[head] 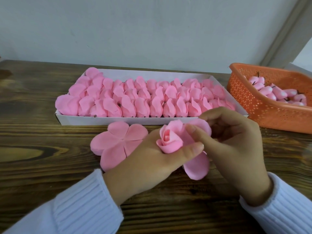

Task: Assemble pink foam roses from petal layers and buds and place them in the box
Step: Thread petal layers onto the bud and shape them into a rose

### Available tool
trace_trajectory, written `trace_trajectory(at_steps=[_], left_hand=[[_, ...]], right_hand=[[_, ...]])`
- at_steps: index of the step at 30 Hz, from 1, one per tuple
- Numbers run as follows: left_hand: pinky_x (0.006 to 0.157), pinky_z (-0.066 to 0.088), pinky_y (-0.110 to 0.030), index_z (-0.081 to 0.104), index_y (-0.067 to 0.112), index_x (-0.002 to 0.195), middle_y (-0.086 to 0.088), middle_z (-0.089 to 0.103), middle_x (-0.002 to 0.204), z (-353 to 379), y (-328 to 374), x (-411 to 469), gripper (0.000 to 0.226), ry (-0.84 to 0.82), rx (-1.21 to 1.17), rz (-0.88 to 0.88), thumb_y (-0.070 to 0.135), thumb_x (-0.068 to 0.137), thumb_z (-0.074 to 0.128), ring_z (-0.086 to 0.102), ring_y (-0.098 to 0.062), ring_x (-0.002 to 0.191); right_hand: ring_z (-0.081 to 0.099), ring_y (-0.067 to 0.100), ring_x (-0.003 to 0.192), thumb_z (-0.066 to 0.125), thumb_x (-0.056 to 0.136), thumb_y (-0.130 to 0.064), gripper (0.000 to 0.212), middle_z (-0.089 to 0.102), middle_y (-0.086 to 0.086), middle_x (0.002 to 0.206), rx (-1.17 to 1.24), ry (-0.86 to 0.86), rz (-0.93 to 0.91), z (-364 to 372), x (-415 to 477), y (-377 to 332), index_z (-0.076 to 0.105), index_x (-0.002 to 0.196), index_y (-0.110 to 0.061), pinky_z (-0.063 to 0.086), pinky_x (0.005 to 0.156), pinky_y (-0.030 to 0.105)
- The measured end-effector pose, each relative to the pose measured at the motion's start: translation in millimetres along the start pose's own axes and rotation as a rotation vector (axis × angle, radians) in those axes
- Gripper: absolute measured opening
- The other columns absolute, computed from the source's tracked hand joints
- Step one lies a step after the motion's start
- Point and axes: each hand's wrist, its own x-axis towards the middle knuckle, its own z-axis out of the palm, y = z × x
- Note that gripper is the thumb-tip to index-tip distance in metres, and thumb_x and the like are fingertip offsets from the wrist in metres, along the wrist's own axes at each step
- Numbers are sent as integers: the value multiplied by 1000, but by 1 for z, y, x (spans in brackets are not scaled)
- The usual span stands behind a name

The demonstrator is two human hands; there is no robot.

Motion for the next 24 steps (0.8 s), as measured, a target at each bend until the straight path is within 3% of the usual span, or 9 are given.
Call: trace_trajectory(at_steps=[4,8,12,14,16,18,21,24], left_hand=[[61,45,-2,64,45,81,27,66,68,0,3,0,15,-2,46,-13,47,68,60,62,13,70],[63,42,1,65,58,76,32,66,71,0,7,-1,18,-44,21,16,42,70,60,61,18,76],[60,42,0,67,51,70,29,64,61,0,6,-1,16,-27,37,56,38,78,60,61,16,66],[55,46,-9,69,37,75,13,66,60,0,2,-1,15,24,46,70,48,84,64,62,6,58],[60,53,-22,66,22,83,-9,65,64,-1,-2,1,39,74,80,57,60,80,59,65,-19,63],[70,57,-30,68,28,87,-6,69,69,-4,-4,2,38,129,76,47,62,77,55,68,-22,73],[80,56,-42,70,42,81,10,71,78,-5,-7,4,23,201,22,54,59,76,56,69,-13,83],[89,52,-54,73,33,81,-5,74,88,-4,-9,4,34,250,-121,-8,62,68,62,70,-24,94]], right_hand=[[61,5,55,73,75,-24,11,67,-4,70,56,-38,-38,1,-1,-4,65,79,-19,45,52,10],[64,10,61,76,80,-20,13,68,-2,75,94,-66,-80,0,0,-4,65,83,-15,49,58,12],[64,6,64,64,83,-16,2,68,-3,78,109,-72,-102,-1,0,-3,64,85,-15,48,61,12],[63,0,65,62,84,-13,2,66,-6,78,145,-71,-95,0,0,-2,63,86,-15,47,60,9],[62,-1,68,60,85,-12,4,65,-5,79,178,-69,-97,0,0,-1,62,88,-14,48,63,11],[63,4,73,60,85,-13,7,65,-2,82,220,-78,-91,0,0,1,61,91,-11,49,69,17],[58,12,81,59,83,-18,16,61,-2,86,284,-125,-21,1,1,4,58,98,-13,47,75,27],[53,11,83,60,79,-22,29,55,-2,87,364,-213,99,3,1,6,52,105,-12,43,76,26]])
